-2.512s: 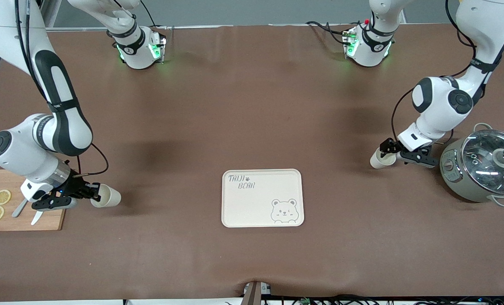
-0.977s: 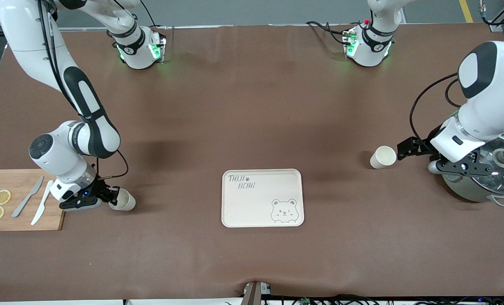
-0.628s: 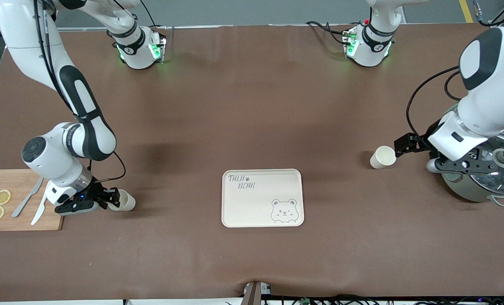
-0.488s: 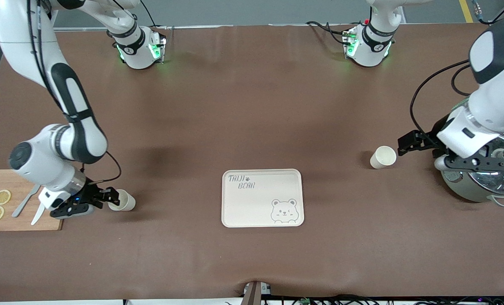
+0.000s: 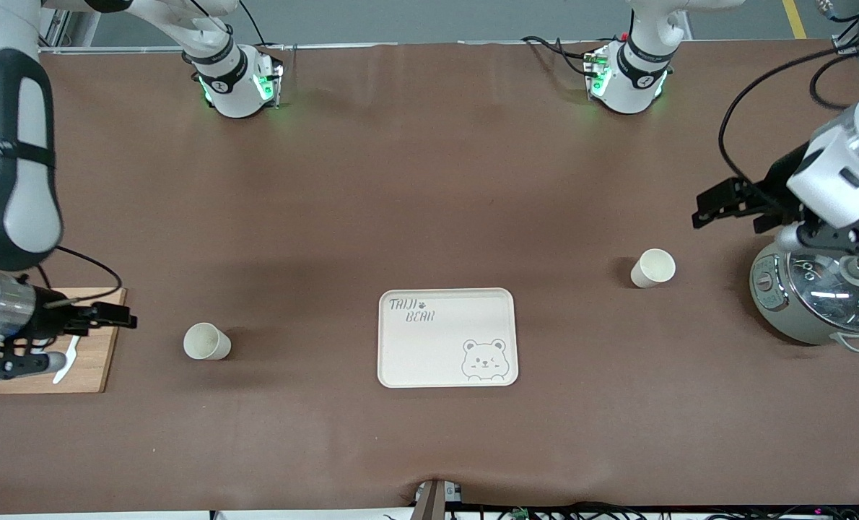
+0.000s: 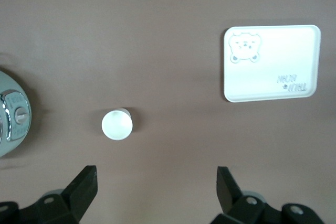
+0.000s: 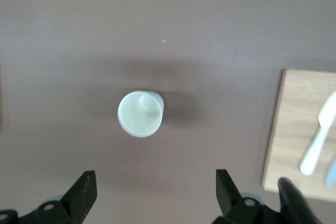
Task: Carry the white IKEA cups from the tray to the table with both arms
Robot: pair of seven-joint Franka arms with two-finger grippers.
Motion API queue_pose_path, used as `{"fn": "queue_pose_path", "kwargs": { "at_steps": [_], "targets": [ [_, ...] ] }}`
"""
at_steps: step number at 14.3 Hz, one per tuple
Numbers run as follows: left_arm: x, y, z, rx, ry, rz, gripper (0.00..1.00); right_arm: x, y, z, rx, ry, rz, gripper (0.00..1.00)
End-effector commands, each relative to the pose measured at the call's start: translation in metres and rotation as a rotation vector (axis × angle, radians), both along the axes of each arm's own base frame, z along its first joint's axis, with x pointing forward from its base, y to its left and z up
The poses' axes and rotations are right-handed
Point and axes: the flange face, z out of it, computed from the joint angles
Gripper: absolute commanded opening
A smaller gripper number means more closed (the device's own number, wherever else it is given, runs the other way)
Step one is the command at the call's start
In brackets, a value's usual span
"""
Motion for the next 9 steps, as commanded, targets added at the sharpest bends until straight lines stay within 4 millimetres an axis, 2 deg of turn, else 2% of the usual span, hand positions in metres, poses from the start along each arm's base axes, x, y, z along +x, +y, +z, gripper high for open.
{"fn": "queue_pose_path", "kwargs": {
  "at_steps": [1, 2, 4, 5, 6, 8, 9],
  "targets": [
    [-0.033, -0.008, 0.039, -0.013, -0.017, -0.019, 1.00, -0.024, 0.000, 0.077, -0.019, -0.034, -0.020, 1.00],
    [-0.042, -0.006, 0.052, -0.011, -0.037, -0.020, 1.00, -0.040, -0.006, 0.108, -0.014, -0.055, -0.033, 1.00],
    [-0.048, -0.005, 0.046, 0.016, -0.004, -0.039, 1.00, -0.075, -0.018, 0.148, -0.009, -0.008, -0.091, 1.00],
    [-0.049, -0.001, 0.046, 0.085, -0.013, -0.056, 1.00, -0.091, -0.014, 0.166, -0.022, -0.003, -0.129, 1.00],
    [-0.051, -0.007, 0.045, 0.138, -0.019, -0.113, 1.00, -0.106, -0.009, 0.183, -0.064, 0.003, -0.166, 1.00],
    [-0.052, -0.005, 0.042, 0.148, -0.011, -0.171, 1.00, -0.134, 0.012, 0.196, -0.109, 0.002, -0.156, 1.00],
    [-0.051, -0.004, 0.041, 0.151, -0.011, -0.170, 1.00, -0.146, 0.013, 0.194, -0.104, -0.008, -0.157, 1.00]
  ]
}}
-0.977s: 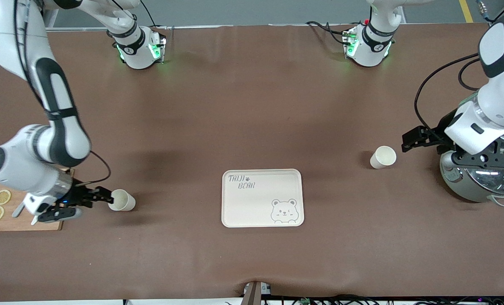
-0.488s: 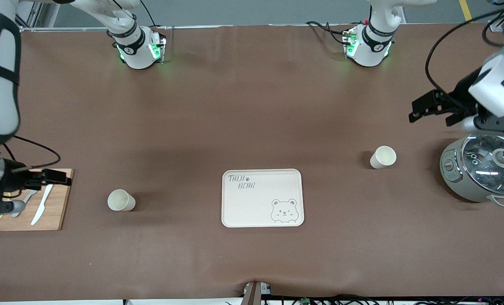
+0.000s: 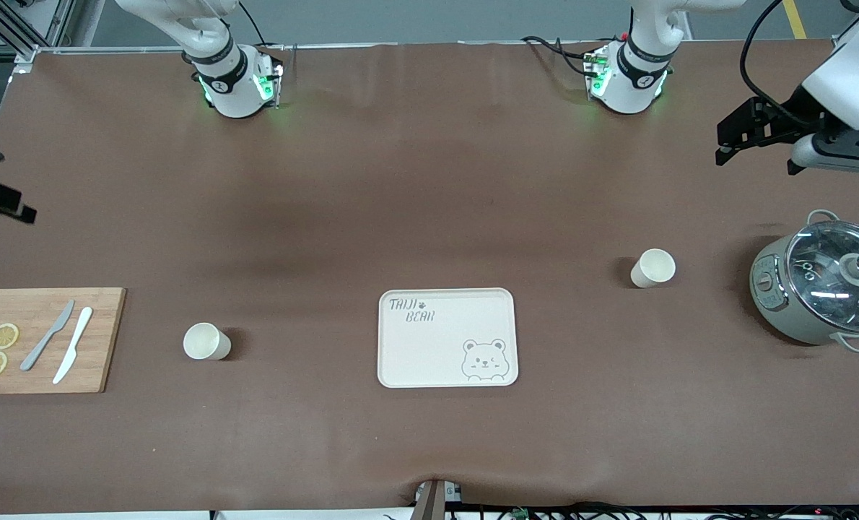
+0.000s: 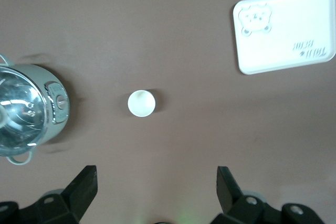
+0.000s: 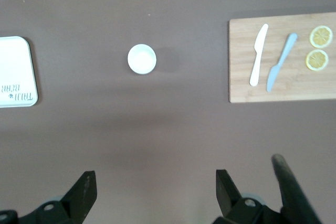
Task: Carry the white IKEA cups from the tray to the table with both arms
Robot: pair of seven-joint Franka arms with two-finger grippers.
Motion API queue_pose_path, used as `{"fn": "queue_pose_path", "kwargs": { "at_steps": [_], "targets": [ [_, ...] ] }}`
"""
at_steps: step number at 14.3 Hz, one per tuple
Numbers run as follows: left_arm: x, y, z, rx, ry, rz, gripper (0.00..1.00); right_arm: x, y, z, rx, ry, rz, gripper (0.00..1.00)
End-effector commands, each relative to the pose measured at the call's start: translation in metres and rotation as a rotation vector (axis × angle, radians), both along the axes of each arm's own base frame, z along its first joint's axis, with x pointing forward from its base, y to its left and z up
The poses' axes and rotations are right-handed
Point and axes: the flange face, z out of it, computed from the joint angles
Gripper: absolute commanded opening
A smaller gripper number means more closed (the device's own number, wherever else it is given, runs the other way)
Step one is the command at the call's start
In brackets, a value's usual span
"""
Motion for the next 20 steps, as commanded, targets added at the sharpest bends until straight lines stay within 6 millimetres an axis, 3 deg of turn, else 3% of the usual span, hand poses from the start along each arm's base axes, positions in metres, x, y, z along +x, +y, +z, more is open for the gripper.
{"fn": "queue_pose_path", "kwargs": {
  "at_steps": [1, 3, 5, 9, 20],
  "targets": [
    [-0.003, 0.002, -0.001, 0.030, -0.005, -0.030, 1.00, -0.041, 0.012, -0.013, -0.024, -0.026, -0.017, 1.00],
    [0.001, 0.003, -0.008, 0.029, -0.017, -0.027, 1.00, -0.059, 0.012, -0.028, -0.025, -0.066, -0.016, 1.00],
    [0.002, 0.004, -0.010, 0.029, -0.019, -0.017, 1.00, -0.062, 0.009, -0.024, -0.036, -0.050, -0.018, 1.00],
    [0.007, 0.006, -0.010, 0.026, -0.037, -0.027, 1.00, -0.061, 0.023, -0.019, -0.038, -0.056, -0.041, 1.00],
    [0.007, 0.007, -0.012, 0.027, -0.029, -0.026, 1.00, -0.057, 0.034, -0.014, -0.039, -0.074, -0.023, 1.00]
  ]
}}
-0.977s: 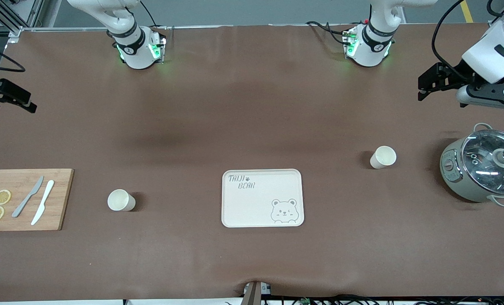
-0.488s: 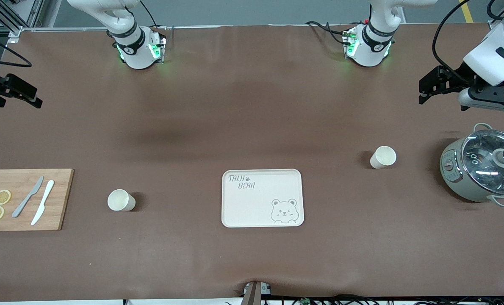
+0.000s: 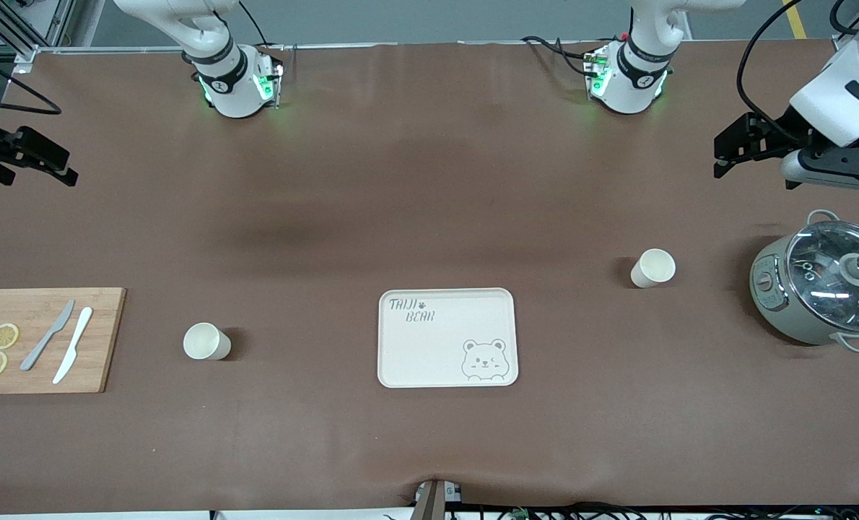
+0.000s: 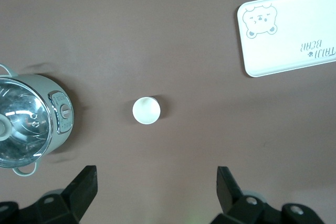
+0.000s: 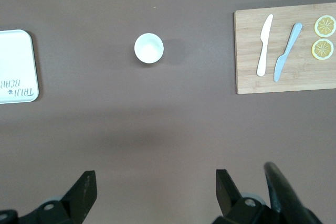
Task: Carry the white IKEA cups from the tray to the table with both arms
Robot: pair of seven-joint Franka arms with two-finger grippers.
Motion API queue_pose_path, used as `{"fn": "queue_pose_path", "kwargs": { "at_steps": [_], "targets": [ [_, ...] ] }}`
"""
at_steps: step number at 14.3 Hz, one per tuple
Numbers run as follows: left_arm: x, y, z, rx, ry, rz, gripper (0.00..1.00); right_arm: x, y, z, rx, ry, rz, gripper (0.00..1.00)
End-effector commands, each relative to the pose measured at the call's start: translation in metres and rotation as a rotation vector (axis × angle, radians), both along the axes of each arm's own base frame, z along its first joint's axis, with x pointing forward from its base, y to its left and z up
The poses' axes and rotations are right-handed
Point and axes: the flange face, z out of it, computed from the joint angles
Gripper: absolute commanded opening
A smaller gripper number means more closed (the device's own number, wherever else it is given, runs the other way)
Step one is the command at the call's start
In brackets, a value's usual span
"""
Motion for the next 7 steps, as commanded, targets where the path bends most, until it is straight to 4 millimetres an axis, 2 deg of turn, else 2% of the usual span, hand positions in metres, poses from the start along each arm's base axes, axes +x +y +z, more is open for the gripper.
{"fn": "queue_pose_path", "kwargs": {
  "at_steps": [1, 7],
  "targets": [
    [-0.0009, 0.0047, -0.0014, 0.025, -0.006, -0.016, 1.00, -0.0036, 0.0026, 0.0052, -0.021, -0.010, -0.011, 1.00],
    [0.0021, 0.0127, -0.0026, 0.066, -0.015, -0.005, 1.00, 0.0003, 0.0080, 0.0073, -0.026, -0.015, 0.002, 1.00]
  ]
}}
